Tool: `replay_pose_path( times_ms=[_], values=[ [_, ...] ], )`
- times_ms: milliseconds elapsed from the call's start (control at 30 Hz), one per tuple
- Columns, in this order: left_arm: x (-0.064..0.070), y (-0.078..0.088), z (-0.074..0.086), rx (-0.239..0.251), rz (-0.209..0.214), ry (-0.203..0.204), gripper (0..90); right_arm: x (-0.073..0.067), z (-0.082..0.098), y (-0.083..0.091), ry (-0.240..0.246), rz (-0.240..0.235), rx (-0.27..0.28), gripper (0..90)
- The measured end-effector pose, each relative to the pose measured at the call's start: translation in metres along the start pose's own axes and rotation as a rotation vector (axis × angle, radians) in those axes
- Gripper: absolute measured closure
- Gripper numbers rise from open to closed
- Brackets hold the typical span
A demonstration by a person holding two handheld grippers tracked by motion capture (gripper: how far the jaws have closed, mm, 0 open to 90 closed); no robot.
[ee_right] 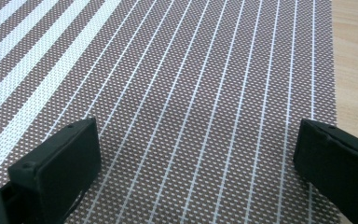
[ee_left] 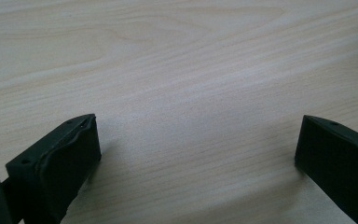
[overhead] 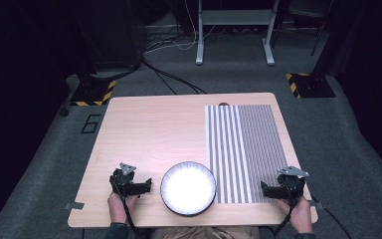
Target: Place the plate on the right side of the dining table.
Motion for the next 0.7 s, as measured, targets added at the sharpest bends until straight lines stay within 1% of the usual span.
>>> replay_pose_path(
  times_ms=[267, 300, 400, 467, 500, 533, 567, 600, 667, 700],
  values=[
    [0.0012, -0.0005, -0.0004, 0.008, 0.011, -0.014, 0.0, -0.0004, -0.0003, -0.0001, -0.008, 0.01, -0.004, 0.0],
    [0.0017, -0.0005, -0.0006, 0.008, 0.013, -0.022, 0.0, -0.0003, -0.0003, -0.0001, -0.008, 0.009, -0.004, 0.0],
    [0.0017, -0.0006, -0.0006, 0.008, 0.014, -0.021, 0.0, -0.0003, -0.0011, -0.0005, -0.011, 0.001, -0.009, 0.0],
    [0.0014, -0.0005, -0.0006, 0.008, 0.019, -0.024, 0.0, -0.0005, -0.0016, -0.0005, -0.011, 0.005, -0.012, 0.0],
    [0.0008, 0.0003, -0.0004, 0.008, 0.033, -0.031, 0.0, -0.0005, -0.0016, -0.0005, -0.011, 0.005, -0.012, 0.0],
    [0.0007, 0.0009, -0.0002, 0.017, 0.034, -0.034, 0.0, -0.0006, -0.002, -0.0003, -0.003, 0.009, -0.018, 0.0],
    [0.001, 0.0016, 0.0001, 0.025, 0.025, -0.032, 0.0, -0.0017, -0.0028, -0.0002, 0.0, 0.013, -0.021, 0.0],
    [0.0019, 0.0014, 0.0002, 0.039, 0.022, -0.023, 0.0, -0.0017, -0.0028, -0.0002, 0.0, 0.013, -0.021, 0.0],
    [0.002, 0.0024, 0.0003, 0.04, 0.034, -0.031, 0.0, -0.003, -0.0026, 0.0002, 0.011, 0.023, -0.014, 0.0],
    [0.002, 0.0021, 0.0001, 0.041, 0.039, -0.033, 0.0, -0.0041, -0.0021, 0.001, 0.024, 0.033, -0.01, 0.0]
  ],
)
Point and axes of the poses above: each handheld gripper's, and its own axes: y roughly backward along the jaws, z roughly out of its underside, x roughly to its right, the point moved 1 cm from there along -y, roughly forward along the jaws, and after that the axes turned 13 degrees about -y, right-handed, at the moved point
